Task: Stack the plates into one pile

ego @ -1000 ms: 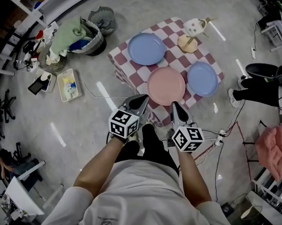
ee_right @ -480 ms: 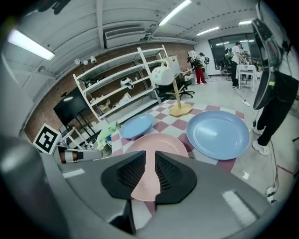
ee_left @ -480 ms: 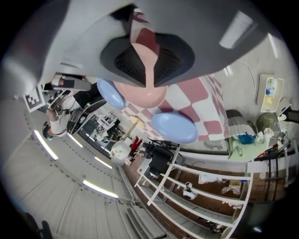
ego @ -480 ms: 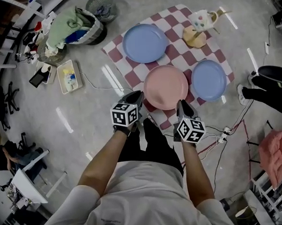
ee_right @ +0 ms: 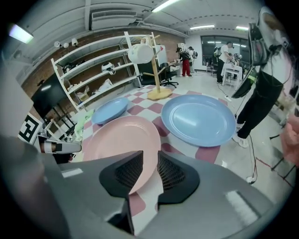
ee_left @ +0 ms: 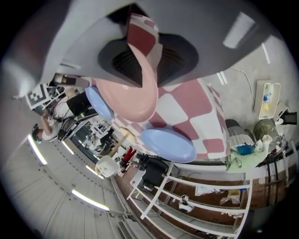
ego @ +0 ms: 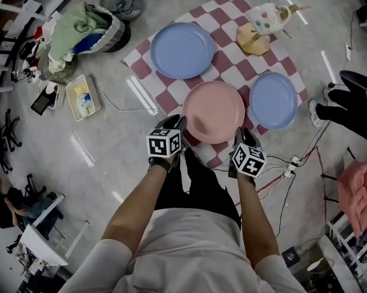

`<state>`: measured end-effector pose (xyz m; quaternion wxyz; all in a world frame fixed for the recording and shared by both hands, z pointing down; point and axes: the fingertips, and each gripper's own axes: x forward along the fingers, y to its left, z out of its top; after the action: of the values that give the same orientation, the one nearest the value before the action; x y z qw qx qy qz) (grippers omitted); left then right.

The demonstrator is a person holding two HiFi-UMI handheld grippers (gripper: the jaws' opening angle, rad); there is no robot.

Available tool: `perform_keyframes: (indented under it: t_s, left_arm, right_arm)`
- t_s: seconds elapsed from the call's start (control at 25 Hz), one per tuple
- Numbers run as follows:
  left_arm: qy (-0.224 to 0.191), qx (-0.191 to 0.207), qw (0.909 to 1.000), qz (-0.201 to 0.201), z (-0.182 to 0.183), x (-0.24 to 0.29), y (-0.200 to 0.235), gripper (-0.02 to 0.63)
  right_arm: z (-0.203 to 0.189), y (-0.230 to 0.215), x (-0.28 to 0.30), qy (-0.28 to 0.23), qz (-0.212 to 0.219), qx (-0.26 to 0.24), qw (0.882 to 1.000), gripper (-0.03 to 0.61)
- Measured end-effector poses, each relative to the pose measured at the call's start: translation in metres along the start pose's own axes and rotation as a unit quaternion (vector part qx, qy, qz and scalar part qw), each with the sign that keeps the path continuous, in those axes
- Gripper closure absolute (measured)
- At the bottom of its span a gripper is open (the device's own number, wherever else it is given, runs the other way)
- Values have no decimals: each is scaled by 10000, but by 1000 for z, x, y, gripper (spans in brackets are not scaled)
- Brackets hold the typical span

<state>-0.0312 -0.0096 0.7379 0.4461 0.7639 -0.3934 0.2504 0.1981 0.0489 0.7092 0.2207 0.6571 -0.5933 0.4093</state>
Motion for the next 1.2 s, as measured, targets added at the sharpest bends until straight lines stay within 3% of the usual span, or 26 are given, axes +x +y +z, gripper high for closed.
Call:
perform_keyframes:
  t_s: [0.36,0.6,0.8,1.2]
  left_arm:
    - [529,46,9985,156,-9,27,6,557]
    - [605,-97,9974,374,-10,30,14,565]
    - [478,-307,9975,417,-1,27,13,577]
    - [75,-322,9985,436,51,9,16,577]
  right_arm:
    - [-17,-12,26,406,-186,567,9974,499]
    - [-24,-16,35,571,-290,848,9943,525]
    - [-17,-13,30,512,-250,904,9943,532]
    - [37,12,30,172,-87,671,9976,532]
